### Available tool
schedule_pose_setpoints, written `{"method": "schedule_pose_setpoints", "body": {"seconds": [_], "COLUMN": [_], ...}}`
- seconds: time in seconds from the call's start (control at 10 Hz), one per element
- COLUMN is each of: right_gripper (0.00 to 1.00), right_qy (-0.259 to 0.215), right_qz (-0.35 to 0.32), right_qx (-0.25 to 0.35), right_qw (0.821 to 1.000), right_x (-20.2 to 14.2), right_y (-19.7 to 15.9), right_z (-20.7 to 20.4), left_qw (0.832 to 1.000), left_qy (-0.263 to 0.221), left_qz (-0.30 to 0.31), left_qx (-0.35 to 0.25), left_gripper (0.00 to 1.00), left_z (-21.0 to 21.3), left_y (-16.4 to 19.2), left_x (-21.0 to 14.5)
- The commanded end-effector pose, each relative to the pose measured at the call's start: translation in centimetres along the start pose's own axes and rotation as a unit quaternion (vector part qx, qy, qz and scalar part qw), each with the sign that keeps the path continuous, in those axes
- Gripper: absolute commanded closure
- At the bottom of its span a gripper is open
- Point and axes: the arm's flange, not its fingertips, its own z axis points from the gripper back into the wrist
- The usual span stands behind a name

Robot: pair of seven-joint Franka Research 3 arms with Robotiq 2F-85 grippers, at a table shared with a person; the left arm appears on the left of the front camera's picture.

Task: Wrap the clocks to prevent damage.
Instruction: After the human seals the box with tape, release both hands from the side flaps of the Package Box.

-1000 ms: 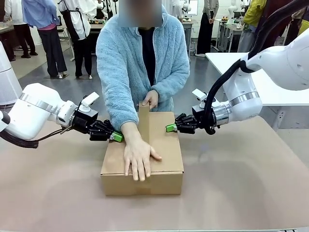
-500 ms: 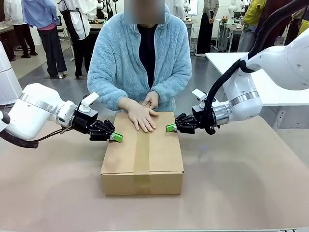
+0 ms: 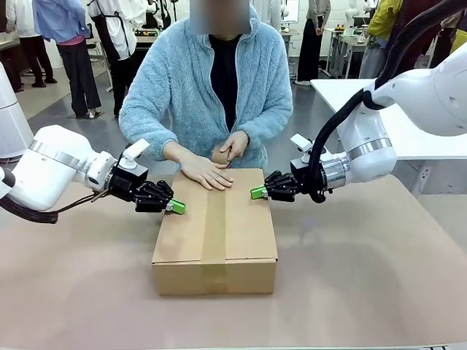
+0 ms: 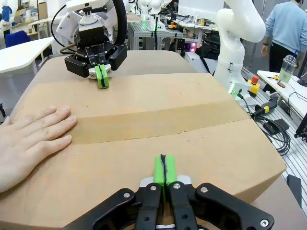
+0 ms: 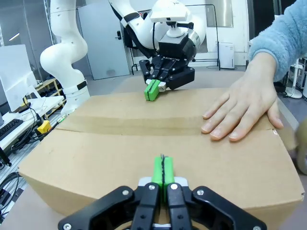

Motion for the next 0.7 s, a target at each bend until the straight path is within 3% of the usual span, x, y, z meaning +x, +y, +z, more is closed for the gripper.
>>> {"method": "schedule_pose_setpoints", "body": {"seconds": [0.0, 0.6], "right_gripper": [0.99, 0.99], "right_qy": [0.005, 0.005], "right_qz": [0.000, 0.000], "right_qx": [-0.008, -0.008], "right_qw": [1.000, 1.000], "right_x": [-0.15, -0.15], "right_y": [0.11, 0.11], "right_z": [-0.19, -0.19], "left_qw": [1.000, 1.000], "left_qy": [0.002, 0.002], "left_qz": [0.000, 0.000], "left_qx": [0.002, 0.002], "left_gripper": [1.00, 1.00], "left_z": [-0.07, -0.07], "left_y": [0.26, 0.26], "left_x": [-0.13, -0.13]}}
